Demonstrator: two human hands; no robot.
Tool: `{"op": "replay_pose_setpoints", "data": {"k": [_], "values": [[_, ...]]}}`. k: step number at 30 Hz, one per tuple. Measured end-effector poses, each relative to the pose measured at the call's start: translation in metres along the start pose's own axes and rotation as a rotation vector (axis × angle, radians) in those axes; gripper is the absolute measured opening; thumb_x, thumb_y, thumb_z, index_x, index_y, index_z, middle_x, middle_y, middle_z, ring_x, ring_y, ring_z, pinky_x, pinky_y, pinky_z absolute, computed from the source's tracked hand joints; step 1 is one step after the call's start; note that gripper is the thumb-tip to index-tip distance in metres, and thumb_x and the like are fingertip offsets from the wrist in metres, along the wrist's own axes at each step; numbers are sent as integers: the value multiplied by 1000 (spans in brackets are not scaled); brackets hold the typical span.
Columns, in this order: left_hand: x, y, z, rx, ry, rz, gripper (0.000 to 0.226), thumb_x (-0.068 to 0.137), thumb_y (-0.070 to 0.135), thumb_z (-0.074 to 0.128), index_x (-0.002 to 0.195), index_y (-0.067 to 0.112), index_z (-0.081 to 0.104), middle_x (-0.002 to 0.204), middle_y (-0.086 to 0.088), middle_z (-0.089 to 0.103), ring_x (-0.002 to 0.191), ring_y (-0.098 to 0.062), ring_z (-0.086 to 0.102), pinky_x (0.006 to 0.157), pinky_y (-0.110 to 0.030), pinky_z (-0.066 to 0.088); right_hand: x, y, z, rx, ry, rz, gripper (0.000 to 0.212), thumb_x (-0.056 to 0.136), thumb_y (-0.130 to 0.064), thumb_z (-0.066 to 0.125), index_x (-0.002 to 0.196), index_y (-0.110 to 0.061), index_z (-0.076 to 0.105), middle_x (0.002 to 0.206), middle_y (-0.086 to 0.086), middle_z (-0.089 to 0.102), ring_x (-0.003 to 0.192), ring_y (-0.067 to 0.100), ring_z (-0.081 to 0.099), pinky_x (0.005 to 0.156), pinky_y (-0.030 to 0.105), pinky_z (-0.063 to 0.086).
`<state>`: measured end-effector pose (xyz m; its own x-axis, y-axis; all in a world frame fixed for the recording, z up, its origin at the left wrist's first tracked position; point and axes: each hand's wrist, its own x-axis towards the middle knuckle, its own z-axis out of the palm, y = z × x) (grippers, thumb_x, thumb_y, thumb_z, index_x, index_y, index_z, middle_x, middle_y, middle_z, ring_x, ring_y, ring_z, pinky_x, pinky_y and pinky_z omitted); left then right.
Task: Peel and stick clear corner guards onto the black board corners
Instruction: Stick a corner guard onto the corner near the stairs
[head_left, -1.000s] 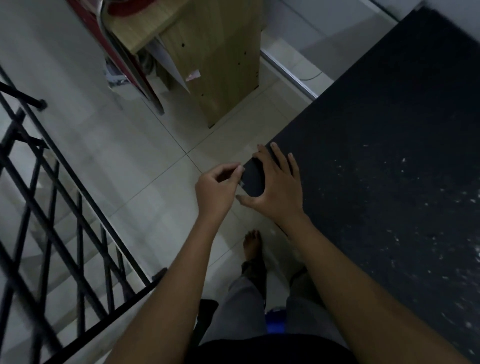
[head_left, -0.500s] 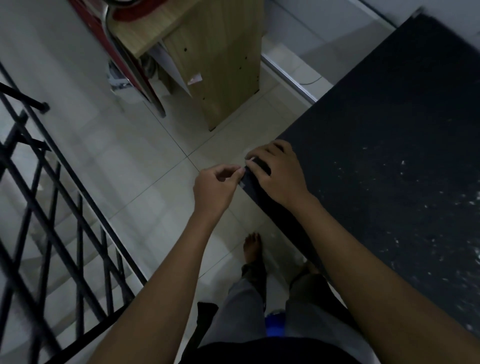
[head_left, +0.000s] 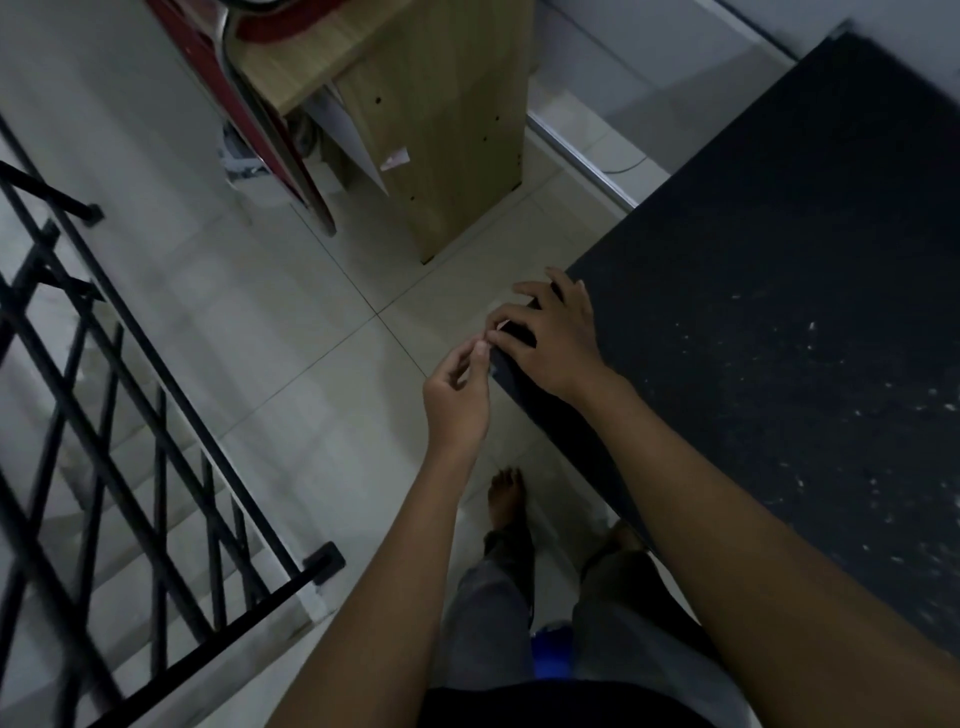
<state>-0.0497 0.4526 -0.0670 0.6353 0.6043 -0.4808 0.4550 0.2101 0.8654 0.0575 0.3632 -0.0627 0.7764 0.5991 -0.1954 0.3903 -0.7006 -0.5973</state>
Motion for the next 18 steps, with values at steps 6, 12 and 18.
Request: {"op": "replay_pose_setpoints", "data": {"k": [6,12,18], "values": [[-11,-10,15,-70,12,-28,32,109,29,44,139,27,54,133,7,59,123,-5,55,87,0,43,2,-2,-3,-25,-39,0,10,95,-43,55,94,-38,64,143,-5,47,148,24,8,119,47,-8],[-22,-15,18,-147,186,-93,38,100,34,64,138,31,61,131,17,63,90,21,61,78,-3,47,2,-3,-5,-36,-51,-5,11,95,-41,55,96,-38,66,138,-5,49,146,26,10,118,47,-8],[-21,-16,14,-52,311,-99,39,90,44,75,125,27,71,118,14,72,98,0,66,91,-18,52,1,-2,-4,-48,-38,-16,12,96,-41,54,98,-39,66,134,-6,51,146,26,12,119,48,-8]]}}
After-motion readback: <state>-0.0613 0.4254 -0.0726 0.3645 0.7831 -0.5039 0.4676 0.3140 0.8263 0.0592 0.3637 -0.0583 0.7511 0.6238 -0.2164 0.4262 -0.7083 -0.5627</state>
